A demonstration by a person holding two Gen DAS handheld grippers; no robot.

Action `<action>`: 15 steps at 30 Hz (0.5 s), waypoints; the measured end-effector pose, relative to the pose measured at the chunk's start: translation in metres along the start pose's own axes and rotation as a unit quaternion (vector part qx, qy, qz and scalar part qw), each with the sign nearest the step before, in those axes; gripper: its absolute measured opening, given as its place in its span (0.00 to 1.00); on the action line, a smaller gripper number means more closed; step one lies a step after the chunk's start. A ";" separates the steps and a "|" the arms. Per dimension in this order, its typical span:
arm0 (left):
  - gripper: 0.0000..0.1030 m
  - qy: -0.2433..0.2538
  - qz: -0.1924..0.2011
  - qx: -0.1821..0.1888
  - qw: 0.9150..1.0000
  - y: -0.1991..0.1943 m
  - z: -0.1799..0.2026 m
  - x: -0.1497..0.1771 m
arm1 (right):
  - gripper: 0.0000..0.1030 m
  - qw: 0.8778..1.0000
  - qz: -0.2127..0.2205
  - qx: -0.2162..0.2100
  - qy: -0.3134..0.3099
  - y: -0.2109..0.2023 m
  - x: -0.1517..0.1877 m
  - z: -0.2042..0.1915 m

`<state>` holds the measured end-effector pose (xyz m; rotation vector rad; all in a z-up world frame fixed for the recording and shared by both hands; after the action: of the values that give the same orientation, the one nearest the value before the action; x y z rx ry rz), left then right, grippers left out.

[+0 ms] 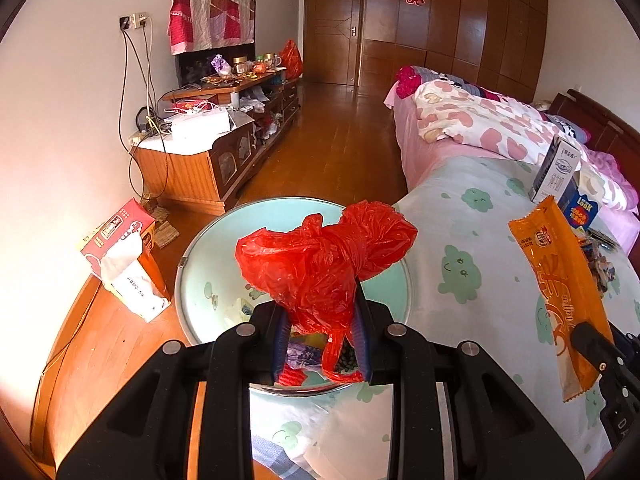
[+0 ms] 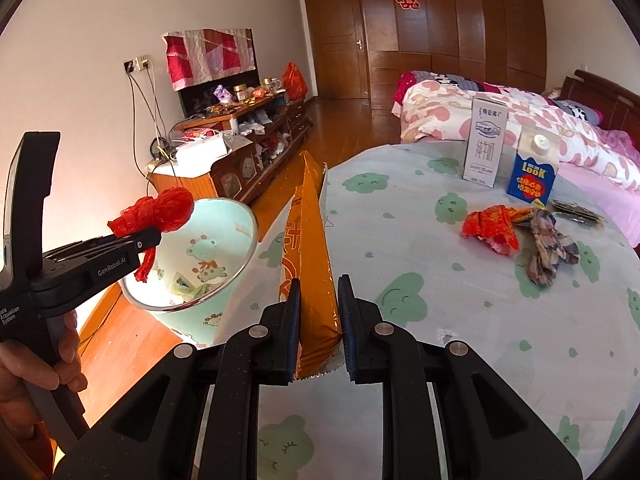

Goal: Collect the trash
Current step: 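Carry the orange wrapper and red bag over the bin with both tools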

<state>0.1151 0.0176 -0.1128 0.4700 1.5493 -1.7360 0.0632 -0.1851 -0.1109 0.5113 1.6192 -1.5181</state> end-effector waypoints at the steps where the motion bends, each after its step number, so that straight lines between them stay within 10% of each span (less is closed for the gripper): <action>1: 0.26 -0.002 0.001 -0.003 1.000 0.000 -0.003 -0.001 | 0.18 1.000 0.000 -0.002 -0.002 0.001 -0.001 -0.003; 15: 0.26 -0.038 0.005 -0.032 0.999 0.012 -0.042 -0.019 | 0.18 0.999 0.005 -0.029 -0.032 0.029 -0.033 -0.048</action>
<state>0.1276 0.0630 -0.1161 0.3754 1.5410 -1.6721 0.0901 -0.1262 -0.1064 0.4336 1.6055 -1.4609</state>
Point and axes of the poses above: each gripper's, at about its wrist camera, not at the fingertips, and y roughly the way its jaws point, z to its right, x to its underside, the point moved 5 cm from there along y, roughly the way its jaws point, and after that the axes turned 14 degrees about -y, right-handed, at the moved point
